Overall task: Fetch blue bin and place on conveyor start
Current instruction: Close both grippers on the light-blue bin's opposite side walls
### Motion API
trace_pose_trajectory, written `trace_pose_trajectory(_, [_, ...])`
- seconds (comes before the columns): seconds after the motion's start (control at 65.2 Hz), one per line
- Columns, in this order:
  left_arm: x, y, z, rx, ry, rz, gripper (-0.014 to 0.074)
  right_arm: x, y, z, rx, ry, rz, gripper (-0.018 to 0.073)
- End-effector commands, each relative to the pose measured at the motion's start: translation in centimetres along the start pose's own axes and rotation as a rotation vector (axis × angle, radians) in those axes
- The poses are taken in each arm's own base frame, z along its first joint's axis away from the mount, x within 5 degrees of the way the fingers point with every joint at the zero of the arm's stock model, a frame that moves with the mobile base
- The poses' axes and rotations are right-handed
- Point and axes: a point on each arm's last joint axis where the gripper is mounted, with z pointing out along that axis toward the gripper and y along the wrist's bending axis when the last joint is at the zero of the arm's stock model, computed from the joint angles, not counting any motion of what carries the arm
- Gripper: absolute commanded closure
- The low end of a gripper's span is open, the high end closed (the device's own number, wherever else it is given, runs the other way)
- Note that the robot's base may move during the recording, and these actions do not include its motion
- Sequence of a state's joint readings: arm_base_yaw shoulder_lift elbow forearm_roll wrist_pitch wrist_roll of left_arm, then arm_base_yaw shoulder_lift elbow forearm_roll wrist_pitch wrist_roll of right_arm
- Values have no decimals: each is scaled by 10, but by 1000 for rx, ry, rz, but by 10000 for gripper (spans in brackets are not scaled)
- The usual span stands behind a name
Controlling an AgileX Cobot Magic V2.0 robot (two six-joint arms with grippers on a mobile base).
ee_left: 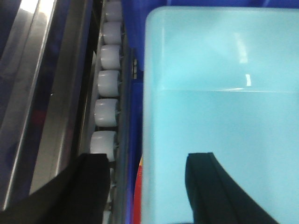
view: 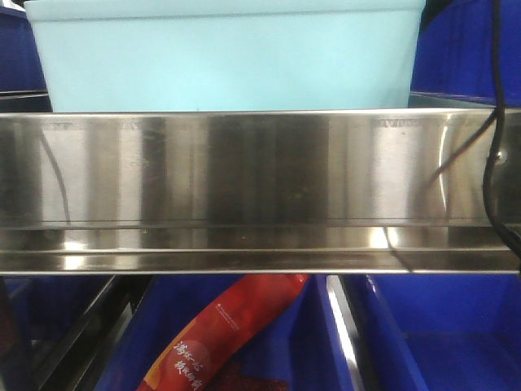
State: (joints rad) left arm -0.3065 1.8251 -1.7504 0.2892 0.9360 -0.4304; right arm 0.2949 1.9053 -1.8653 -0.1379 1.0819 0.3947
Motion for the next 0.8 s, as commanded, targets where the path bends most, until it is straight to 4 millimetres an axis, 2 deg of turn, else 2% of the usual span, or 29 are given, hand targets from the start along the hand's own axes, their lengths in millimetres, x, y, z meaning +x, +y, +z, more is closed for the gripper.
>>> trace_pose_trajectory(0.0, [-3,0,-4,3,-21,-8,311,-4,0,-2,-10,-36,4,317])
trace_pose_trajectory(0.215, [0,-1,6,-5,9,-14,311,-4,0,2,-7,-27,3,317])
trace_pose_trajectory(0.782, [1,-2,9,-2,22,-18,311,-4,0,2,-7,-27,3,317])
